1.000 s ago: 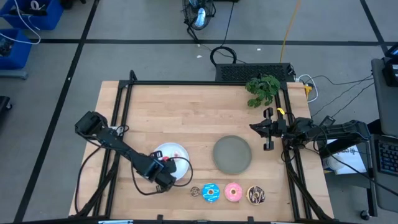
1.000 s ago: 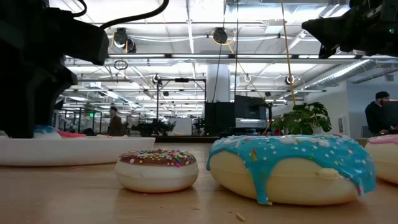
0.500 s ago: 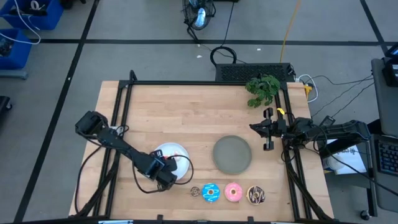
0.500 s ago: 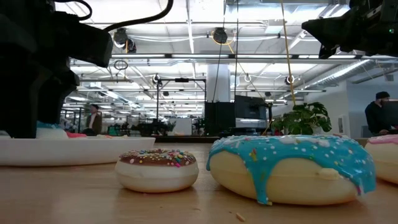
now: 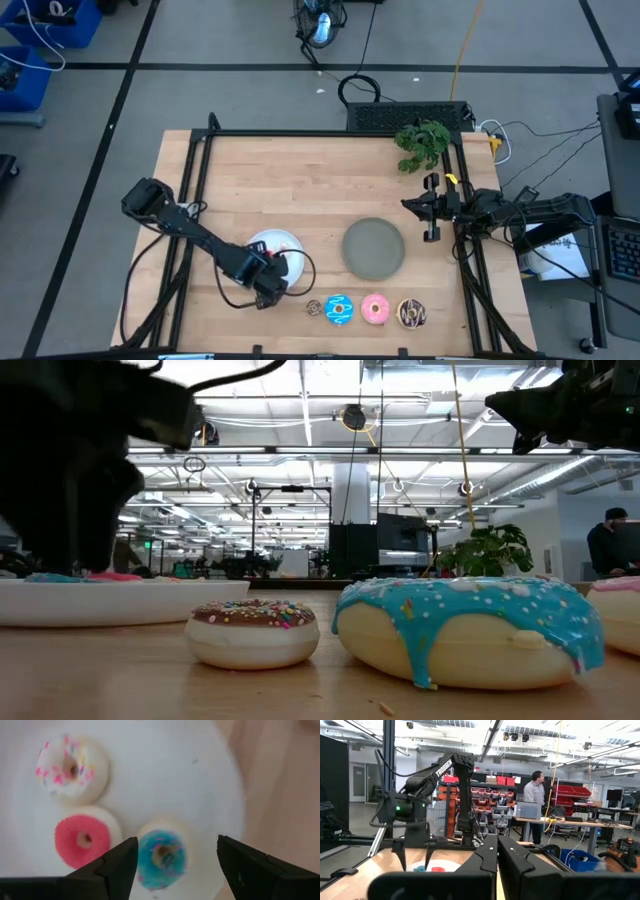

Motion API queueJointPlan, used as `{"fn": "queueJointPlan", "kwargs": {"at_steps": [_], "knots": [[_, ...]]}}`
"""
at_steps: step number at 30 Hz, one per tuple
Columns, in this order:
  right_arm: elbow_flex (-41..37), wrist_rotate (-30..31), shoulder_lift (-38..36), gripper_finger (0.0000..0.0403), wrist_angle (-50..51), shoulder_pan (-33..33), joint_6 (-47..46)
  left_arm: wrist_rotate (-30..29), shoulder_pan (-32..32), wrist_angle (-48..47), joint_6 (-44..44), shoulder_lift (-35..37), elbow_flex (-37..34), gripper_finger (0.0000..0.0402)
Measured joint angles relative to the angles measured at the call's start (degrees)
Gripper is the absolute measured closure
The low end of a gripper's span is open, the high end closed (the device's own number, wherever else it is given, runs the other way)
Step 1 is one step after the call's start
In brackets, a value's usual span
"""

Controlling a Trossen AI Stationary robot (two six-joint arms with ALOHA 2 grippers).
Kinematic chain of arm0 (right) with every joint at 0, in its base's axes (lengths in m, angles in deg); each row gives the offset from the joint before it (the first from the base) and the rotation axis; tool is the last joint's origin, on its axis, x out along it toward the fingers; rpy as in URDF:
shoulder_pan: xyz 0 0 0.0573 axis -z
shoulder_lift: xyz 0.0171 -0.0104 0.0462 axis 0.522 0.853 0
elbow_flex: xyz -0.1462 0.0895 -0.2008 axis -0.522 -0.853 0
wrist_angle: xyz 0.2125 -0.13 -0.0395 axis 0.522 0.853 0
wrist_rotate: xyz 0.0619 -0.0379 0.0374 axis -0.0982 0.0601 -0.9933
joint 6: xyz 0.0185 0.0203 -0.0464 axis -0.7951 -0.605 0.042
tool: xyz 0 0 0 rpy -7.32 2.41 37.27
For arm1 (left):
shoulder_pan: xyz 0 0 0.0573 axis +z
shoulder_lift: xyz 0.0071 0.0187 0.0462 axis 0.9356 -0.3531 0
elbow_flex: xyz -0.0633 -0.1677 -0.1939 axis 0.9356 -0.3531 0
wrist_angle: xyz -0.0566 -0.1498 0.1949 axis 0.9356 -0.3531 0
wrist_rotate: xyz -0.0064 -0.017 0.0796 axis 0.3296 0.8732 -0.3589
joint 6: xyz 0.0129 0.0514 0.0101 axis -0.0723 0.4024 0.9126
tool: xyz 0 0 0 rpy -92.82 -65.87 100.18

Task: Pick & Place donuts
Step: Put the small brown donut on the white plate

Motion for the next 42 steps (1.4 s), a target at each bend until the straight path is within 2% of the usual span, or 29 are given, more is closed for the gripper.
{"fn": "queueJointPlan", "kwargs": {"at_steps": [6,9,12,15,20,22,28,33,37,42], "knots": [[0.0,0.0,0.0,0.0403,0.0,0.0,0.0,2.5,0.9,-5.7,0.0,0.0,8.6,0.0131],[0.0,0.0,0.0,0.0403,0.0,0.0,0.0,2.5,0.6,-7.9,2.5,0.0,14.1,0.015],[0.0,0.0,0.0,0.0403,0.0,0.0,0.0,0.0,0.0,-9.8,3.8,0.0,19.0,0.0194],[0.0,0.0,0.0,0.0403,0.0,0.0,0.0,-2.4,-0.1,-10.4,4.1,0.1,21.9,0.0257],[0.0,0.0,0.0,0.0403,0.0,0.0,0.0,-3.2,-0.1,-10.3,6.6,0.1,22.7,0.0369],[0.0,0.0,0.0,0.0403,0.0,0.0,0.0,-2.9,-0.1,-10.2,7.3,0.1,22.3,0.0392],[0.0,0.0,0.0,0.0403,0.0,0.0,-0.1,-2.7,-0.1,-10.3,6.9,0.1,20.8,0.0384],[0.0,0.0,0.0,0.0403,0.9,0.0,-0.2,-2.5,-0.7,-9.8,5.5,0.1,20.7,0.0397],[0.0,0.0,0.0,0.0403,0.9,0.0,-0.2,-3.1,-0.7,-10.1,5.5,0.1,20.7,0.0385],[0.0,0.0,0.0,0.0403,0.9,0.0,-0.2,-4.2,0.9,-7.8,6.8,0.1,20.6,0.0387]]}}
